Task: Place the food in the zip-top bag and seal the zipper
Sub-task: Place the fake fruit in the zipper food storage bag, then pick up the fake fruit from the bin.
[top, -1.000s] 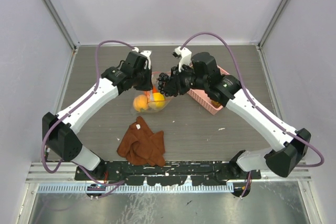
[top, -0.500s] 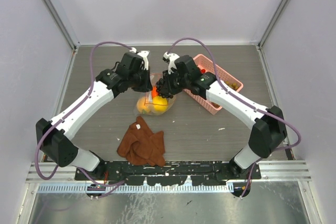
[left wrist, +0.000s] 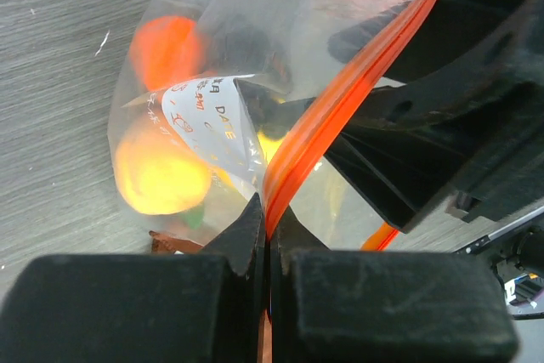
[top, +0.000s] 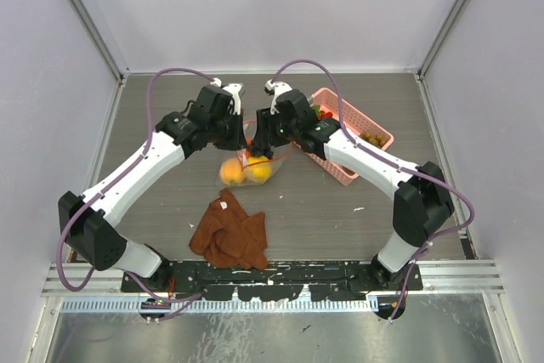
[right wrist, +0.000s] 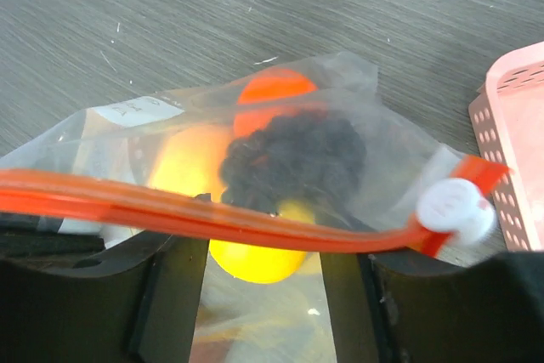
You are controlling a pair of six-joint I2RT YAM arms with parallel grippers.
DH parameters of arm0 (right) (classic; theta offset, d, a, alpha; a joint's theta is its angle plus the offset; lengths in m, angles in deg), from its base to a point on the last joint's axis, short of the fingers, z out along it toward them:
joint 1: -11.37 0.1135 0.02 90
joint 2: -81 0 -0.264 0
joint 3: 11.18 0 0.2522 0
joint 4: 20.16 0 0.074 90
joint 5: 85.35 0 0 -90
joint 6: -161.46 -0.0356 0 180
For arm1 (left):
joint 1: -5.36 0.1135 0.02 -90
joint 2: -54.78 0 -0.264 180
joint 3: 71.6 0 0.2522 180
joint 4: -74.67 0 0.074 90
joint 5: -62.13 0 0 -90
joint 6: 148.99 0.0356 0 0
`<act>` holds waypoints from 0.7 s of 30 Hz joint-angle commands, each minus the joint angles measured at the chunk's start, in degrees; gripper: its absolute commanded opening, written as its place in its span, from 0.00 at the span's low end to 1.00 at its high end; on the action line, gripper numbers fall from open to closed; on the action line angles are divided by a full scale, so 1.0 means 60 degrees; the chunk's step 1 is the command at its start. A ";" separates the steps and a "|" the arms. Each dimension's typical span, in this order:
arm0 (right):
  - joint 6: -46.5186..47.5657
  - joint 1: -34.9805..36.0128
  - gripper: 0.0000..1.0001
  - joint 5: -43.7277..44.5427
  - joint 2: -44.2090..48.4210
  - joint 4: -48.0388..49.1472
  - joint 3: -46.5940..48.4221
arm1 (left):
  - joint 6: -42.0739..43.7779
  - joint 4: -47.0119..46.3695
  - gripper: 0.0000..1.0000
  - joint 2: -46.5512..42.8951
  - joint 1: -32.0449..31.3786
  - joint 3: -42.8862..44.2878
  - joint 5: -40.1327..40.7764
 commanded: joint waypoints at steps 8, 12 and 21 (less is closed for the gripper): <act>0.0943 -0.0189 0.61 0.0868 0.2416 0.0500 -0.0607 | -0.0347 0.0293 0.00 -0.0124 -0.0006 0.0608 0.0887; 0.1172 -0.0854 0.62 0.0900 0.2893 0.0408 -0.0921 | -0.0438 0.0393 0.00 -0.0045 -0.0010 0.0679 0.1142; 0.2166 -0.3110 0.64 0.0475 0.2405 0.1379 -0.1737 | -0.0455 0.0412 0.00 0.0004 -0.0003 0.0790 0.1188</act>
